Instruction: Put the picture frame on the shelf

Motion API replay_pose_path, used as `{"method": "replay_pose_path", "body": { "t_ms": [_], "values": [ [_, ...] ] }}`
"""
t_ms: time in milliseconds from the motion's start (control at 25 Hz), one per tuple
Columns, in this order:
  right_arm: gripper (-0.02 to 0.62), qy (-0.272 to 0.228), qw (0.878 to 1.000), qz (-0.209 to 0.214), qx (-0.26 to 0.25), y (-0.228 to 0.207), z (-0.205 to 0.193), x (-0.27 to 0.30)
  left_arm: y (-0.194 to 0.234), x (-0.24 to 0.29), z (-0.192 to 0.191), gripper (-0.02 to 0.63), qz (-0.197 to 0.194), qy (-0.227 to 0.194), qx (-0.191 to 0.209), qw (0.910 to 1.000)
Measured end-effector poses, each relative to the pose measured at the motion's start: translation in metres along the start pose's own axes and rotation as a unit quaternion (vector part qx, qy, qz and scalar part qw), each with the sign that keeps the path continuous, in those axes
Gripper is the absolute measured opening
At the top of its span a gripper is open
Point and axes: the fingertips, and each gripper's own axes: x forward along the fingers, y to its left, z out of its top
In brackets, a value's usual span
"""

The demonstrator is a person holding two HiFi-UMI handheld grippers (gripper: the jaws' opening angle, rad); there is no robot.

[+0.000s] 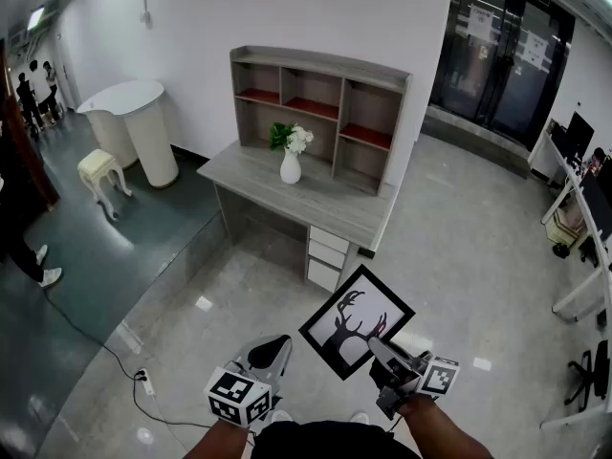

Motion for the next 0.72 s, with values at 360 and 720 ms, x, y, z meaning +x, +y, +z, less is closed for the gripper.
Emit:
{"method": "replay_pose_path", "body": {
  "t_ms": [360,720],
  "values": [
    [0.064,0.000,1.000,-0.004,-0.014,0.003,-0.003,0.007,0.009,-0.005,0.002,0.009,-0.003,-0.007,0.000,1.0000],
    [0.067,-0.024,1.000,0.011,0.000,0.012,-0.017,0.019,0.029,-0.016,-0.004,0.009,-0.011,0.001,-0.004,0.9999]
  ]
}}
